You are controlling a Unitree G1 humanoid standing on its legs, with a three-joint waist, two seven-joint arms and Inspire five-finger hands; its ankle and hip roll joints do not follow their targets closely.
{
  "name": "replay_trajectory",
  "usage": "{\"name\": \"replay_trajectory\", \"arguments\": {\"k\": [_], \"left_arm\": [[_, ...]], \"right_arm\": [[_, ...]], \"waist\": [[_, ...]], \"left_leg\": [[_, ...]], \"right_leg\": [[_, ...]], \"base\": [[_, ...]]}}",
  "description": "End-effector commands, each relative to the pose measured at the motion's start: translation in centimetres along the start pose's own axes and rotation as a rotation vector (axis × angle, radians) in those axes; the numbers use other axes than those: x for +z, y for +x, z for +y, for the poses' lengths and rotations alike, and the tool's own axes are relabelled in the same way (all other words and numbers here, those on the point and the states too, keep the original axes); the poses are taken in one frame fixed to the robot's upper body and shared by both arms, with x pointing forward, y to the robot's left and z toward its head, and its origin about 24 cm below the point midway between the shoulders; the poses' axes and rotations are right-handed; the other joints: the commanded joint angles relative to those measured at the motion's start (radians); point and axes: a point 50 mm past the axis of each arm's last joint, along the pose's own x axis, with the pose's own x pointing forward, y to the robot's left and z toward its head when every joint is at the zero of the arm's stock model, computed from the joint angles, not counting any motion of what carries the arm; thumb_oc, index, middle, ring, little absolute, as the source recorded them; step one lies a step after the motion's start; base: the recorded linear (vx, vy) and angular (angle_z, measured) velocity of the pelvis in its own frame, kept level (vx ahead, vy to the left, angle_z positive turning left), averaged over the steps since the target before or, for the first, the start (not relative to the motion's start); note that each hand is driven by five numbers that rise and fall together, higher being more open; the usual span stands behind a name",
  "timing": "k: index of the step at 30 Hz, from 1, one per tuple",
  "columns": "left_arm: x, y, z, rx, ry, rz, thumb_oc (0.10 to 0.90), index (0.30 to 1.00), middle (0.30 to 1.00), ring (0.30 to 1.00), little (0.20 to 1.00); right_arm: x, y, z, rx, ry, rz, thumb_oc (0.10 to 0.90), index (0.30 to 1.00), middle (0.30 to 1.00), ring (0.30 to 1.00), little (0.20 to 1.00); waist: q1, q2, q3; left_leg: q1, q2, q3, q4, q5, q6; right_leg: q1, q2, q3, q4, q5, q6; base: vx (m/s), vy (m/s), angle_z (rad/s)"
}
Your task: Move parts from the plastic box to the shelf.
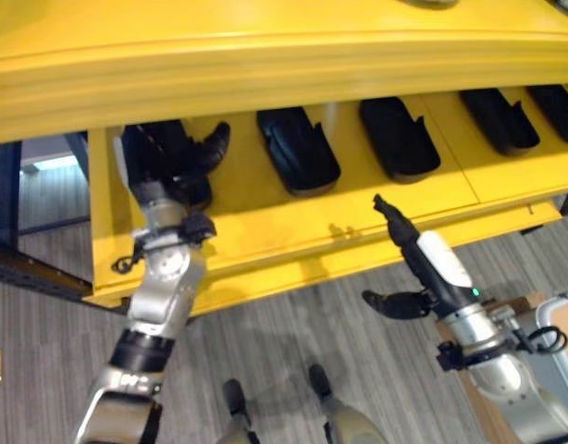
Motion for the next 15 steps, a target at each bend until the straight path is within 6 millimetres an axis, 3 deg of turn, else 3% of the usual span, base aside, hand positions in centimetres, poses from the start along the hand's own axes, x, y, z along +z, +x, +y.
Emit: {"name": "replay_trajectory", "arguments": {"k": [1, 5, 15], "left_arm": [[6.1, 1.2, -1.3, -0.101, -0.013, -0.335, 0.9, 1.0, 1.0, 1.0, 1.0], [5.6, -1.8, 0.4, -0.132, -0.079, -0.319, 0.9, 1.0, 1.0, 1.0, 1.0], [4.3, -5.0, 1.7, -0.21, -0.094, -0.215, 0.9, 1.0, 1.0, 1.0, 1.0]], "right_arm": [[2.7, 1.3, -3.8, -0.188, -0.022, -0.186, 0.9, 1.0, 1.0, 1.0, 1.0], [3.7, 1.7, -4.0, -0.199, 0.099, -0.245, 0.9, 1.0, 1.0, 1.0, 1.0], [6.4, 2.7, -3.9, -0.156, 0.333, -0.404, 0.9, 1.0, 1.0, 1.0, 1.0]], "waist": [[0.008, 0.011, -0.047], [0.024, 0.006, -0.045], [0.052, 0.004, -0.042]], "left_leg": [[0.057, -0.008, -0.005, 0.079, -0.113, 0.033], [0.06, -0.01, -0.004, 0.075, -0.11, 0.035], [0.067, -0.015, -0.014, 0.066, -0.104, 0.039]], "right_leg": [[0.035, 0.04, -0.02, 0.068, -0.089, -0.016], [0.037, 0.039, -0.022, 0.062, -0.084, -0.018], [0.044, 0.033, -0.033, 0.054, -0.076, -0.016]], "base": [[0.0, 0.0, 0.0], [-0.03, 0.01, 0.03], [0.0, 0.002, 0.02]]}}
